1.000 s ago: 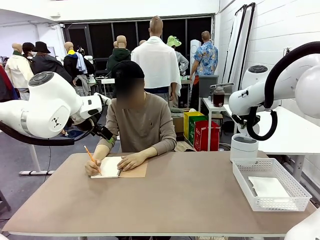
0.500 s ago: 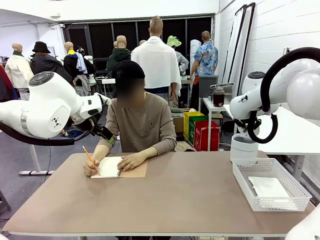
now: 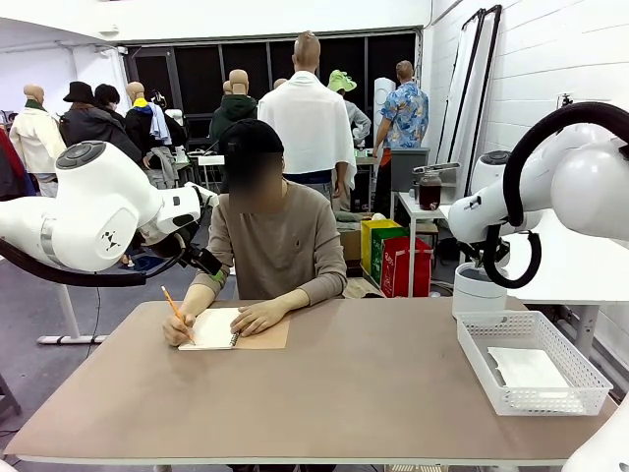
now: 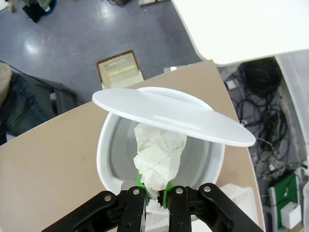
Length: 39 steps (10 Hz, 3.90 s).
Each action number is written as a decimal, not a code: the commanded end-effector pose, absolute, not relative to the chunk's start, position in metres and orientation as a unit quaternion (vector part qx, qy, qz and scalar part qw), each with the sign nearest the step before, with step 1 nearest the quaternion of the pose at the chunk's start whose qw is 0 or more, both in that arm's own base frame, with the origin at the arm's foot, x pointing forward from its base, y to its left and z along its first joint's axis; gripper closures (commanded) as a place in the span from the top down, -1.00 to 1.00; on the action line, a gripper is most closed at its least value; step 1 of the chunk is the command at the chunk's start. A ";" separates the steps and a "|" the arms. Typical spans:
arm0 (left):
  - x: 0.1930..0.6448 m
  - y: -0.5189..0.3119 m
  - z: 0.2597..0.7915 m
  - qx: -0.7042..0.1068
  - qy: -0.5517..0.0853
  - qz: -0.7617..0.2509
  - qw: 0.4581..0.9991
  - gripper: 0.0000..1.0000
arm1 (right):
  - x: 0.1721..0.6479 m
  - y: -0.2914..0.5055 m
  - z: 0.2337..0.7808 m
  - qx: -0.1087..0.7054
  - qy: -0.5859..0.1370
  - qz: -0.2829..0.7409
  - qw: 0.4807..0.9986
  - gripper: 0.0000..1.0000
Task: Sort the paper based on its condition.
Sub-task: If a person hands you a paper, place it in the Organizing basket , and if it's crumpled, put it in the Trash can.
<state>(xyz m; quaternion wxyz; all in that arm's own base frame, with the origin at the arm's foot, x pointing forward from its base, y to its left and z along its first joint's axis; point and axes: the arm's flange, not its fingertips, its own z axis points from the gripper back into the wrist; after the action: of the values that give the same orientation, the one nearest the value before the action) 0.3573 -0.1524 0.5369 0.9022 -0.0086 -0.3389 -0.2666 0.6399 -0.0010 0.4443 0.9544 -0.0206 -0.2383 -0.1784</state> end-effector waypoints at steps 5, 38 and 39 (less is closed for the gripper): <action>0.357 -0.152 0.537 -0.008 -0.339 -0.268 0.902 1.00 | 0.649 0.002 0.444 -0.029 -0.226 -0.203 0.952 -0.37; 0.357 -0.152 0.537 -0.008 -0.339 -0.268 0.902 1.00 | 0.631 0.076 0.480 0.001 -0.165 -0.057 0.985 1.00; 0.357 -0.152 0.537 -0.008 -0.339 -0.268 0.902 1.00 | 0.627 0.087 0.482 -0.002 -0.157 -0.021 0.987 1.00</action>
<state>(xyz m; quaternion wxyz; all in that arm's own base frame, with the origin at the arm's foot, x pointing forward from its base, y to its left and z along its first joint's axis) 0.3573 -0.1525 0.5369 0.9022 -0.0086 -0.3389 -0.2667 0.6245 0.0838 0.4780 0.9844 0.0151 -0.1636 -0.0633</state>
